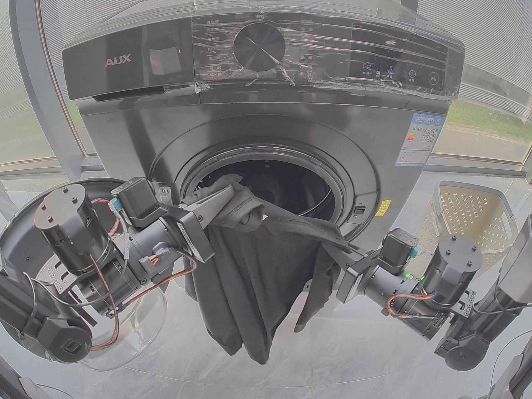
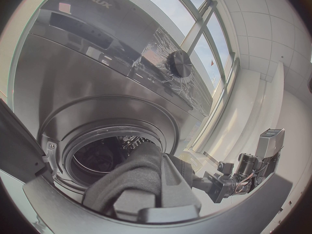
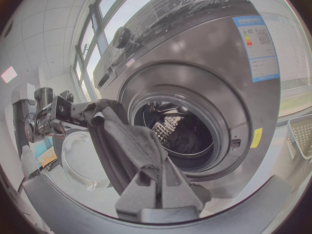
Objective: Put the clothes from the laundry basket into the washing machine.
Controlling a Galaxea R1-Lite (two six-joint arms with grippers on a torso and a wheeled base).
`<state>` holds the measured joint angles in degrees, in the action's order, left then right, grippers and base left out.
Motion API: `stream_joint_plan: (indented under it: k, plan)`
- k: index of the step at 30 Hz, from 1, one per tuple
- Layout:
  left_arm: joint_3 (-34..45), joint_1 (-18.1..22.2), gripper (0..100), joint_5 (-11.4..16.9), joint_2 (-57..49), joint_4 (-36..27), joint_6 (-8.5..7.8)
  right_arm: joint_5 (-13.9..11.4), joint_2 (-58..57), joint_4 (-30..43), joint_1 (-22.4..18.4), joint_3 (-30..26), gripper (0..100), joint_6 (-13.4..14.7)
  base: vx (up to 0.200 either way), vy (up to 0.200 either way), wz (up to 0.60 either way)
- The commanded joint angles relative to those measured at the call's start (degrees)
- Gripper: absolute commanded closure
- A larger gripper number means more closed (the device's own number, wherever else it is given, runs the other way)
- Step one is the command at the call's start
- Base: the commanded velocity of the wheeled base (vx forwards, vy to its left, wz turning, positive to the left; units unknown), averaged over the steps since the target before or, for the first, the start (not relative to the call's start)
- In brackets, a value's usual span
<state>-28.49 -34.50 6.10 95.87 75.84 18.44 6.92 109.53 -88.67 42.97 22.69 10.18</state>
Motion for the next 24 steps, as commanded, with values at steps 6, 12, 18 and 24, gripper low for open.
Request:
stream_joint_plan:
  k: [6,12,18,24]
  plan:
    - [3.2,0.0,100,-1.0,-0.2,0.7,-0.16,0.0,-3.7,0.0,-3.9,-0.5,100,-0.2,0.0,0.0,0.0]
    - [4.4,0.0,100,-2.7,0.5,5.2,0.01,0.0,-4.3,0.0,-4.7,-0.4,100,-0.2,0.0,0.0,0.0]
    - [5.5,0.2,100,-2.8,0.5,6.9,0.1,1.4,-4.8,0.0,-4.7,0.1,100,-0.3,0.0,0.0,0.0]
    - [6.7,0.2,100,-2.8,0.3,7.9,0.28,2.0,-6.0,0.1,-4.7,0.0,100,-0.3,0.0,0.0,0.0]
